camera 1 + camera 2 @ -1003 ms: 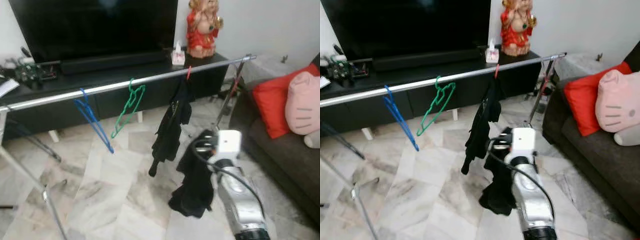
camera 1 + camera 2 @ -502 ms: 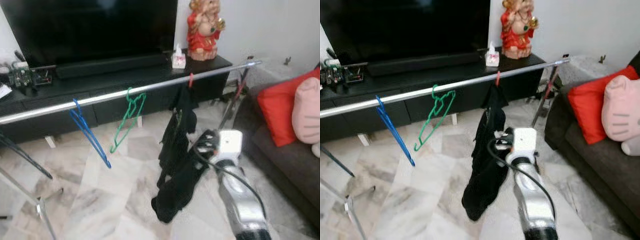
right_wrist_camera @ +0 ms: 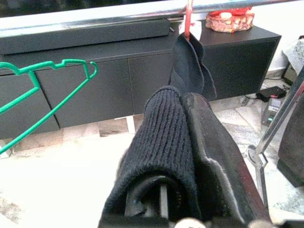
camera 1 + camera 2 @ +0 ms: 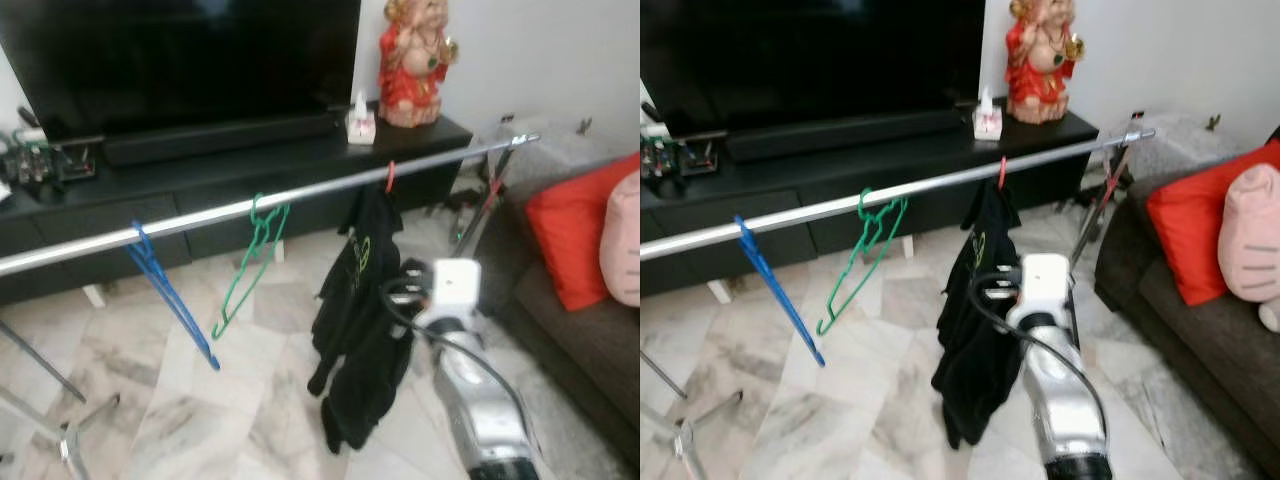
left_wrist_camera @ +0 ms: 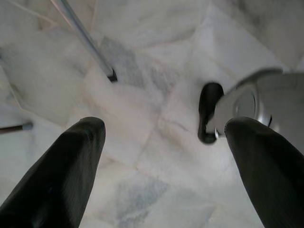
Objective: Hang hanger
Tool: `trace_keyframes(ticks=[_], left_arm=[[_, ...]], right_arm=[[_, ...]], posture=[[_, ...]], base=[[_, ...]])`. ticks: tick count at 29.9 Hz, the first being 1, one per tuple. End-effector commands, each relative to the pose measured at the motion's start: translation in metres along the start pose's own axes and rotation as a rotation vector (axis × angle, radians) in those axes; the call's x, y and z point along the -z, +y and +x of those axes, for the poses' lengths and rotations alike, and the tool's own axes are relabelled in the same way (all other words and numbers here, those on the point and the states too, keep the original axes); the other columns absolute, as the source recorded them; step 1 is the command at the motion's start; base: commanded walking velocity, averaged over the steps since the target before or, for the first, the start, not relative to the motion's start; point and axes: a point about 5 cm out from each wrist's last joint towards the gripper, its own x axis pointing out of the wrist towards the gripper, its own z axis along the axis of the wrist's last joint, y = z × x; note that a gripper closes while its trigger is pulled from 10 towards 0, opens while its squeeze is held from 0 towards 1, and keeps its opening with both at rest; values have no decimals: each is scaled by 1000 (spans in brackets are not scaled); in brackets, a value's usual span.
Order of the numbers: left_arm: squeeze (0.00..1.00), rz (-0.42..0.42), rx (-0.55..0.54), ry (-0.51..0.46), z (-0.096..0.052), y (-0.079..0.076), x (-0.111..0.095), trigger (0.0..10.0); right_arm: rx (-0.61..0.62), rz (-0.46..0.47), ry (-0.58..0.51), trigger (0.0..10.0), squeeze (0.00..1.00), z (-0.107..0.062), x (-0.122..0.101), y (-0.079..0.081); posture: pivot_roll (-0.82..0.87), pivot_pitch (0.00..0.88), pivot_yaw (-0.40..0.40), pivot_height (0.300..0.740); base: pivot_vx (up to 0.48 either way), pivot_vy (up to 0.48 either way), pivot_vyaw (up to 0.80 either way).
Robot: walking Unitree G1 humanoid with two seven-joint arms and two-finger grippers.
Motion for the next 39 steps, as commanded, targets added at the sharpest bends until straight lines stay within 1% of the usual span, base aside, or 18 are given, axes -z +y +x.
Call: trace_keyframes(ticks=[1, 22, 25, 27, 32, 33, 35, 37, 38, 39], left_arm=[[0, 11, 19, 30, -1, -5, 9, 10000], [0, 25, 15, 26, -1, -5, 8, 10000], [0, 19, 12, 7, -1, -5, 6, 10000], [0, 9, 14, -24, 0, -7, 3, 10000], [0, -20, 5, -45, 0, -8, 1, 10000], [0, -20, -1, -59, 0, -9, -1, 10000], [0, -19, -5, -64, 0, -9, -1, 10000], [0, -30, -7, -104, 0, -11, -5, 10000], [0, -12, 9, -210, 5, -20, -35, 10000], [0, -12, 9, -210, 5, -20, -35, 10000]], right_arm=[[25, -14, -37, 10000, 0, 0, -9, -9], [21, -14, -31, 10000, 0, 0, -7, -8], [22, -22, -22, 10000, 0, -1, -5, -10], [25, -36, -5, 10000, 0, 0, 0, -16], [25, -53, 13, 10000, 0, 2, 4, -22], [30, -56, 25, 10000, 0, 3, 7, -26], [32, -57, 31, 10000, 0, 4, 8, -28], [41, -53, 64, 10000, 0, 5, 17, -36], [44, -52, 82, 10000, 0, 5, 21, -39], [44, -52, 82, 10000, 0, 5, 21, -39]], posture=[[-30, 0, -2, 716], [-27, 0, -3, 716], [-23, 0, -10, 716], [-11, 0, -21, 716], [-2, 0, -30, 716], [1, 0, -39, 716], [3, 0, -41, 716], [15, 0, -50, 716], [21, 0, -56, 716], [21, 0, -56, 716]], base=[[0, -274, 0], [0, -348, 0], [0, -368, 0], [0, -368, 0], [0, -352, 0], [0, 0, 0], [0, 0, 0], [0, 0, 0], [0, 0, 0], [0, 0, 0]])
